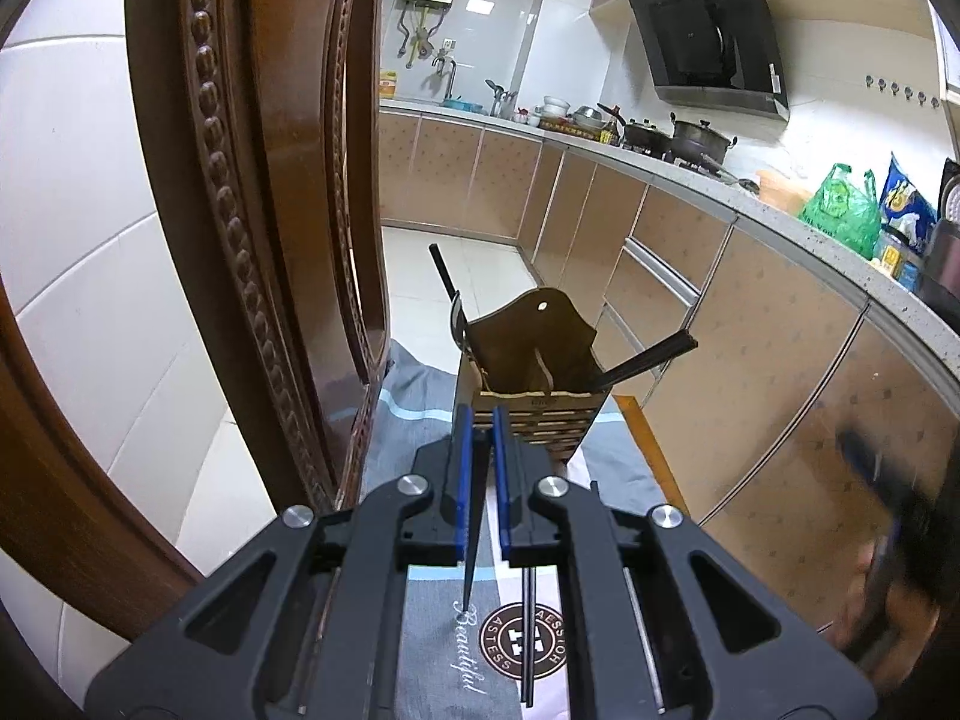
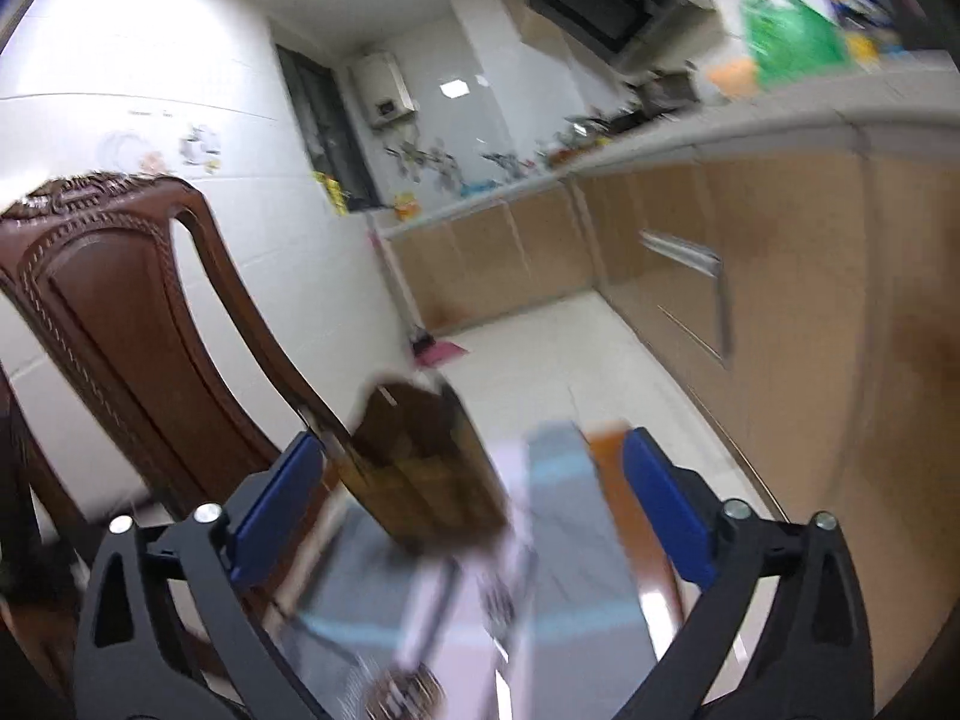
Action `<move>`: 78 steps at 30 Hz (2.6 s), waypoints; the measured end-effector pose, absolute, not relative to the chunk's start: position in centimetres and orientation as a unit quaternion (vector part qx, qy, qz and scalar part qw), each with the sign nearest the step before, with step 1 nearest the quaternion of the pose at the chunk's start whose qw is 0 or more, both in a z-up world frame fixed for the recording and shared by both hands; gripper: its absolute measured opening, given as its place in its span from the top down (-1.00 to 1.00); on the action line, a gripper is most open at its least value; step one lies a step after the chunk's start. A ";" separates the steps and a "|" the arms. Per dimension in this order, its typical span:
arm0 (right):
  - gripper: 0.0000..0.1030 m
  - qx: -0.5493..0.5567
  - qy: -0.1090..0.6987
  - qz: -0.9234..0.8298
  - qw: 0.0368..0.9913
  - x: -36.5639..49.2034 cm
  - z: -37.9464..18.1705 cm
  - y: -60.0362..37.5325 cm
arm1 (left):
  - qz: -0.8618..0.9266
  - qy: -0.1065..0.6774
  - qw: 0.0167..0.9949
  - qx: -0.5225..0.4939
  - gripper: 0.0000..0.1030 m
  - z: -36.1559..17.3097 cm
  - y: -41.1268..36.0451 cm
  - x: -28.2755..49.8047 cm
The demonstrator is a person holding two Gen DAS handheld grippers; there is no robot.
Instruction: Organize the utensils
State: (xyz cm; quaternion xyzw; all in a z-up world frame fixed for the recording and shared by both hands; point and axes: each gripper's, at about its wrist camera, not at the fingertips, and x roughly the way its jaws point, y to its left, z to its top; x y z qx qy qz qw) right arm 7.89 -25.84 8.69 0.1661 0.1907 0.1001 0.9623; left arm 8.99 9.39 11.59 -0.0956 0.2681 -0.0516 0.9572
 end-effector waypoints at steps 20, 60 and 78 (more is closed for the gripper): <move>-0.93 0.126 0.268 0.143 0.944 6.6 5.6 -26.3 | -0.050 0.212 0.975 -0.050 0.87 21.2 3.8 12.5; -0.93 0.038 0.330 0.170 0.928 6.8 3.0 -22.6 | -0.048 0.373 0.927 0.001 -0.84 2.0 2.3 5.4; -0.93 0.009 0.329 0.167 0.929 6.2 2.4 -21.2 | -0.059 0.366 0.929 0.003 -0.84 2.2 1.7 5.2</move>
